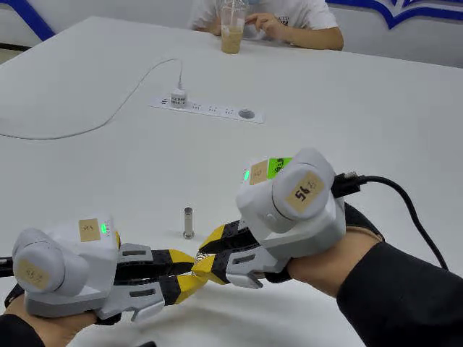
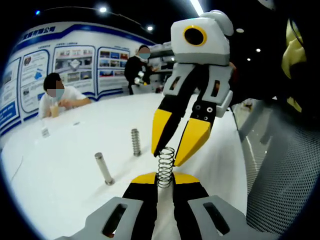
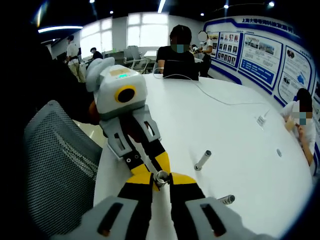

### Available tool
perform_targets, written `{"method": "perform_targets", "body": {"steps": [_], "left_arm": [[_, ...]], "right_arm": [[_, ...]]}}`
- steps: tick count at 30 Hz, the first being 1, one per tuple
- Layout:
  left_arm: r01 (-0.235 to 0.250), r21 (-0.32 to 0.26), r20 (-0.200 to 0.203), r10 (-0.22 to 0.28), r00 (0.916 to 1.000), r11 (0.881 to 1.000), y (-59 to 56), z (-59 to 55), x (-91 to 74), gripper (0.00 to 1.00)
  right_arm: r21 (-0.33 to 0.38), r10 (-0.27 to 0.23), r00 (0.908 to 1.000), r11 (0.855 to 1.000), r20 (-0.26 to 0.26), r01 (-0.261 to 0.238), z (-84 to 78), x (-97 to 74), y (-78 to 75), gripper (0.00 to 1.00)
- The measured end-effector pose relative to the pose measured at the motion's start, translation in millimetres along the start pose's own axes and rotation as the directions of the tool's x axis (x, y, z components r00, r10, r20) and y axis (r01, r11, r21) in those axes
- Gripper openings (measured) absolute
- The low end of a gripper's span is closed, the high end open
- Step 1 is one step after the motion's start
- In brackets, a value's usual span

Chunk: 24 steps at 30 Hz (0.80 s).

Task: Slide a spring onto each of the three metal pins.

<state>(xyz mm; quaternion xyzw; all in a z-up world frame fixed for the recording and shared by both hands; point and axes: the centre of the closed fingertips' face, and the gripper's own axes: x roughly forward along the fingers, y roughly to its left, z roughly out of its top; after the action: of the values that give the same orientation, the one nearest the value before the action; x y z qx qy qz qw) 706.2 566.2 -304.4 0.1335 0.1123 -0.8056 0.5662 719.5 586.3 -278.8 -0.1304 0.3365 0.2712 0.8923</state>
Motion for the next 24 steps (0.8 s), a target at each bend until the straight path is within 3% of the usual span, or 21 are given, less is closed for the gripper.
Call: {"method": "perform_targets", "body": {"steps": [4, 17, 24], "left_arm": [[-0.002, -0.024, 0.030, 0.002, 0.9995, 1.000, 1.8, 5.1, -1.3, 0.10], [-0.008, -0.026, 0.041, 0.009, 0.9991, 1.000, 2.3, 8.5, -1.7, 0.10], [-0.022, 0.003, 0.046, 0.022, 0.9987, 1.000, 4.2, 10.7, -2.5, 0.14]], "right_arm": [[0.002, -0.007, 1.0000, 1.000, 0.000, 0.007, -1.4, 0.3, -1.7, 0.13], [0.012, -0.014, 0.9992, 1.000, 0.036, 0.013, 7.2, -0.6, -3.6, 0.12], [0.017, -0.016, 0.9988, 1.000, 0.046, 0.015, 9.9, -0.6, -6.1, 0.12]]}}
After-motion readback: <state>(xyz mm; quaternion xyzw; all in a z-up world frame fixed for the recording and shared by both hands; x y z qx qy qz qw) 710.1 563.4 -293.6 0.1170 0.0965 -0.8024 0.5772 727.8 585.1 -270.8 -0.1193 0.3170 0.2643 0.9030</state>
